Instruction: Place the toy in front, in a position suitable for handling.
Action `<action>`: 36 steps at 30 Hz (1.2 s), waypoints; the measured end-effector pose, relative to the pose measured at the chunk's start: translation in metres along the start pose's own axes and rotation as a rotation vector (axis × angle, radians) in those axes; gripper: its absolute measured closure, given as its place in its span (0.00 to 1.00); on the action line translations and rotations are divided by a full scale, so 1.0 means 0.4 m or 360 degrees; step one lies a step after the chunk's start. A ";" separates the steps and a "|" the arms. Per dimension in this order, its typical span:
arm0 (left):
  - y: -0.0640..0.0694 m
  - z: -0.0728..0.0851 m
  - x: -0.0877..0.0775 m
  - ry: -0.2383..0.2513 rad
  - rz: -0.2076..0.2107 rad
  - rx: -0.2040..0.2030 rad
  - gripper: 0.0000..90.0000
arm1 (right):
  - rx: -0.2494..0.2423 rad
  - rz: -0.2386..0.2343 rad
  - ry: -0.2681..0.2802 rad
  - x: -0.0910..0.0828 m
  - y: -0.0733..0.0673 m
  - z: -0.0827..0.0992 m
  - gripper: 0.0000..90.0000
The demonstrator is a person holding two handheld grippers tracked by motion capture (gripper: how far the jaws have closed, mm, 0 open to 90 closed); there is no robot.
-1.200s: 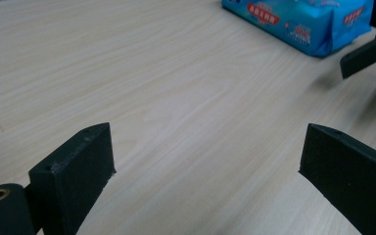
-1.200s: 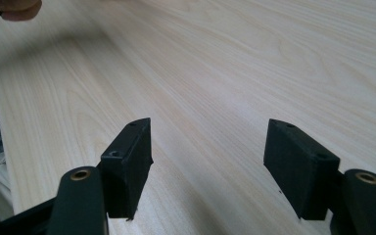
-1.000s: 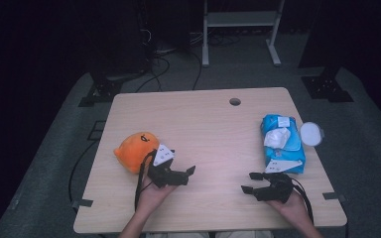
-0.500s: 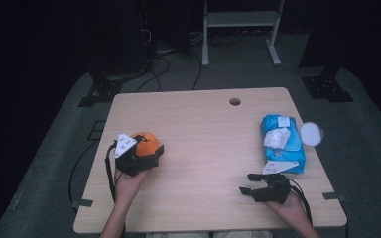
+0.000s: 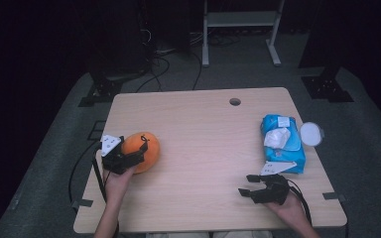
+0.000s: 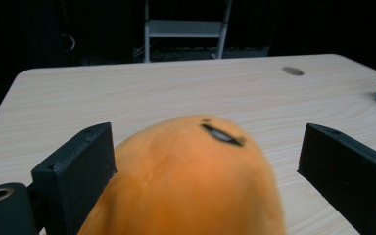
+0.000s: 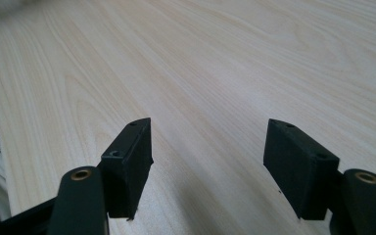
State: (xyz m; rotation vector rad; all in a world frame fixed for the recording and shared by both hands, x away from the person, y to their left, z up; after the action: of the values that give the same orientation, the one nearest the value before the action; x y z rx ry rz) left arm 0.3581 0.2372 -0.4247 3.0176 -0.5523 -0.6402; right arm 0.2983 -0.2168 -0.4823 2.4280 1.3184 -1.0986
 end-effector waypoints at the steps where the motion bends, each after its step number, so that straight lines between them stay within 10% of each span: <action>1: -0.006 0.005 0.002 -0.0012 -0.0004 -0.0008 0.07 | -0.0001 -0.0001 -0.0003 0.002 -0.001 0.000 0.37; 12: -0.025 0.040 0.026 -0.0136 -0.0042 0.0028 0.15 | -0.0033 -0.0014 -0.0012 0.004 -0.014 -0.004 0.38; 19: -0.036 0.048 0.023 -0.0195 -0.0044 0.0012 0.38 | -0.0018 -0.0024 -0.0002 0.004 -0.013 -0.004 0.38; 36: -0.034 0.030 0.001 -0.0169 -0.0002 0.0025 0.64 | -0.0030 -0.0028 0.0012 -0.001 -0.014 -0.008 0.38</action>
State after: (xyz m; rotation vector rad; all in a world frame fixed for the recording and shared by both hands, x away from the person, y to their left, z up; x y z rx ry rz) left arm 0.3585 0.2507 -0.4369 3.0123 -0.5608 -0.8038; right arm 0.2955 -0.2123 -0.4787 2.4143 1.3489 -1.0774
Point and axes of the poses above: each handheld gripper's, and its own axes: x roughly forward along the jaws, z roughly out of its underside, y roughly to its right, the point moved 2 cm from there along x, roughly forward along the jaws, and after that the axes turned 4 degrees about -y, right-handed, at the moved point
